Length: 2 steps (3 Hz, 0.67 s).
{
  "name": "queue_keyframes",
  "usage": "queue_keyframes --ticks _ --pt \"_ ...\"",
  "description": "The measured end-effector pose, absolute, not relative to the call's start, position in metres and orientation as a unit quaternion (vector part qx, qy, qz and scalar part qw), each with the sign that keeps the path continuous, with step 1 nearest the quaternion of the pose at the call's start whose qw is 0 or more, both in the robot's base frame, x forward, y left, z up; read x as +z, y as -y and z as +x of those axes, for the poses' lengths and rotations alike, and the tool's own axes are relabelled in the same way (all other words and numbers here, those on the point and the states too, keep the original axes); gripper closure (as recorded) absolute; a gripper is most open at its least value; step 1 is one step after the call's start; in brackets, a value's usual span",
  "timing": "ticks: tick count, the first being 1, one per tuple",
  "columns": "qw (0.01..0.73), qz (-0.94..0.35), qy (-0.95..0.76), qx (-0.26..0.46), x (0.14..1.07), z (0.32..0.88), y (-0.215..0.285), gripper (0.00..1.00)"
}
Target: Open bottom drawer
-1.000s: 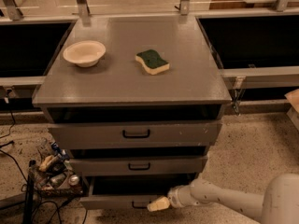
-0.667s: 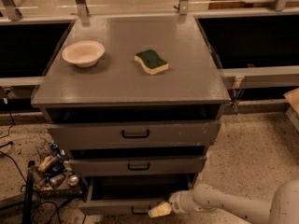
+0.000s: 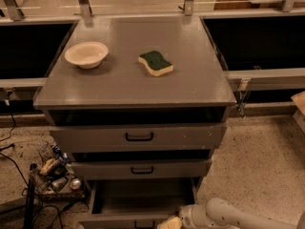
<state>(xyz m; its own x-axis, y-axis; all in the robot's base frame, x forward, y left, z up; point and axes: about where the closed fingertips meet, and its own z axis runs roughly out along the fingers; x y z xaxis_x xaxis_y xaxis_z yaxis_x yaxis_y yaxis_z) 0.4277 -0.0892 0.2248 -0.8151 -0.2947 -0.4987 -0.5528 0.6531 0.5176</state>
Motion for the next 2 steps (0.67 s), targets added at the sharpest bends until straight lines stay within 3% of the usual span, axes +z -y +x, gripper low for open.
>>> queue_keyframes --ticks 2 --pt "0.178 -0.239 -0.89 0.346 0.2237 0.4001 0.1019 0.0"
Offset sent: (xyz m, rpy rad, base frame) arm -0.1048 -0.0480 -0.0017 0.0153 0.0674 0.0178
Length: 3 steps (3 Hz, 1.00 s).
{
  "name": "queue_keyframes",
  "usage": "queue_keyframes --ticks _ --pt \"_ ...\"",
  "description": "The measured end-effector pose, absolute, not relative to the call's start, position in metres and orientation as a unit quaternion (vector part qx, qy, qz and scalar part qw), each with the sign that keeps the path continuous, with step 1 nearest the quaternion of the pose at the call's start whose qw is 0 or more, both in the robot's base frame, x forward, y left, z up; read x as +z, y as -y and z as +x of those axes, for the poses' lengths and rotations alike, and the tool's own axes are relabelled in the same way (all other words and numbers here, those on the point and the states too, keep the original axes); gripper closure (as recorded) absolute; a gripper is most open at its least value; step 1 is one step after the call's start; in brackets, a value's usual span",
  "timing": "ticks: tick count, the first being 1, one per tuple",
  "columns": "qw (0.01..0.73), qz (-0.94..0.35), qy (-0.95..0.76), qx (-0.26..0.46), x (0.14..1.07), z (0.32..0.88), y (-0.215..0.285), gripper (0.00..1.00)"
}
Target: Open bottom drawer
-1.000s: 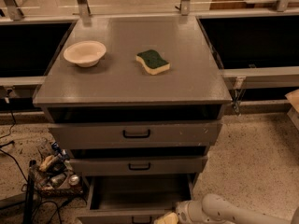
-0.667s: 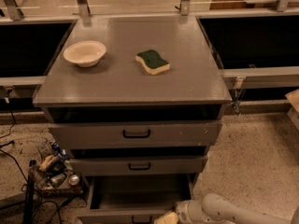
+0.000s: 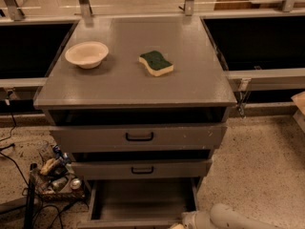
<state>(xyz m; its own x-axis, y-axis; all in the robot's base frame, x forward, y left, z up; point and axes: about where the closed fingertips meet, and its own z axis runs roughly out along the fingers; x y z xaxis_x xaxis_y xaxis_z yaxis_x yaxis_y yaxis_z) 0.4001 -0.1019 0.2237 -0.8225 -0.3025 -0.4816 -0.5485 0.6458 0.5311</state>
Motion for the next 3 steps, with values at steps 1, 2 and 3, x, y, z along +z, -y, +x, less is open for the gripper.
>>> queue_keyframes --ticks 1,2,3 --pt "0.173 -0.247 -0.889 0.345 0.224 0.375 0.112 0.0" --pt "0.173 -0.247 -0.889 0.345 0.226 0.377 0.112 0.0" --pt "0.17 -0.249 -0.889 0.345 0.23 0.362 0.118 0.0"
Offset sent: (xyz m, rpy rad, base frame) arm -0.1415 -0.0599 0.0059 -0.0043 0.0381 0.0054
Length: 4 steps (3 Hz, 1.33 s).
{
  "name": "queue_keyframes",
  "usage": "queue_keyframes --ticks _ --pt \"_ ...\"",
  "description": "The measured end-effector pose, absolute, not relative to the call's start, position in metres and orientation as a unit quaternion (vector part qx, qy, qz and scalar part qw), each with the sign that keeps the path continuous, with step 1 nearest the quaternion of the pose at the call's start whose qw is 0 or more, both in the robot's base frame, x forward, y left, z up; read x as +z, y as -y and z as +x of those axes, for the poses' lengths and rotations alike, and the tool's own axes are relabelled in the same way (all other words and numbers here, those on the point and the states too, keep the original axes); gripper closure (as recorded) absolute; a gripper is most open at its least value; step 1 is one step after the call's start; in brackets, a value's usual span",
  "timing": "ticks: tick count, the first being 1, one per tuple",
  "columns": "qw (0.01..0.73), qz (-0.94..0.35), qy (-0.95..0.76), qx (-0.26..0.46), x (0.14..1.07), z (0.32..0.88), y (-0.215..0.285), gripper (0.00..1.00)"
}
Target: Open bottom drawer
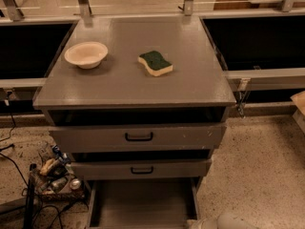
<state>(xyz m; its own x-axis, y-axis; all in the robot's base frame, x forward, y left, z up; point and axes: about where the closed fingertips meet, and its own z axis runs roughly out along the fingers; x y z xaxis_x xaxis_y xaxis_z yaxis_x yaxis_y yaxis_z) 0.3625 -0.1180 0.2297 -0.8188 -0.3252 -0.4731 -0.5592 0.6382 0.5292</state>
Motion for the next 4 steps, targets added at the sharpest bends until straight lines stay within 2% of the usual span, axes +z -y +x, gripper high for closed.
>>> queue_keyframes --ticks 4 --pt "0.155 -0.253 -0.888 0.352 0.229 0.338 0.127 0.0"
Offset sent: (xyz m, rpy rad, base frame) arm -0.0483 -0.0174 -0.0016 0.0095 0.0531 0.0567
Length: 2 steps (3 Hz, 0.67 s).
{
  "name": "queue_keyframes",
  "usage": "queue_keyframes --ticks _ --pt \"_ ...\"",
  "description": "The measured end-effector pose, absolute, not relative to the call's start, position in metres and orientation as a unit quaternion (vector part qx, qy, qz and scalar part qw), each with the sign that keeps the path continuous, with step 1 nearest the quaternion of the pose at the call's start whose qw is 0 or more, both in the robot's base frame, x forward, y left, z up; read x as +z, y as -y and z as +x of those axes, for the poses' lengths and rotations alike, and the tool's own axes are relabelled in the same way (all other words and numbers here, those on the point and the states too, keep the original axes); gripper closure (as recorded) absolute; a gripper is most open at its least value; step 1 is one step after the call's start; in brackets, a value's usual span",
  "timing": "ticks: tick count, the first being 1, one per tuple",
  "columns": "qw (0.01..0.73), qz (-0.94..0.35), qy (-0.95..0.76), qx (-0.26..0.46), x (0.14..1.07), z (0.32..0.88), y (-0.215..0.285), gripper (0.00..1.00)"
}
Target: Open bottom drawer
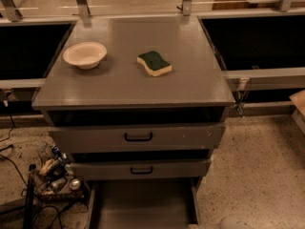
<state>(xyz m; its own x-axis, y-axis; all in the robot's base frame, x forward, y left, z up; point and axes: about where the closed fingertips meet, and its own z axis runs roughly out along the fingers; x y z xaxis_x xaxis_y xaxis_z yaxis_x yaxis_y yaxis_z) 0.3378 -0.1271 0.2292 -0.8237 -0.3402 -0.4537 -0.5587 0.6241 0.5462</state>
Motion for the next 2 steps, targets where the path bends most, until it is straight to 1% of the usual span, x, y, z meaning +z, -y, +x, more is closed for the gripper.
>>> queue_keyframes --ticks 1,2 --pt "0.155 -0.253 -0.888 0.352 0.231 0.338 0.127 0.0" --pt "0.149 -0.265 -0.884 0.357 0.234 0.323 0.132 0.0"
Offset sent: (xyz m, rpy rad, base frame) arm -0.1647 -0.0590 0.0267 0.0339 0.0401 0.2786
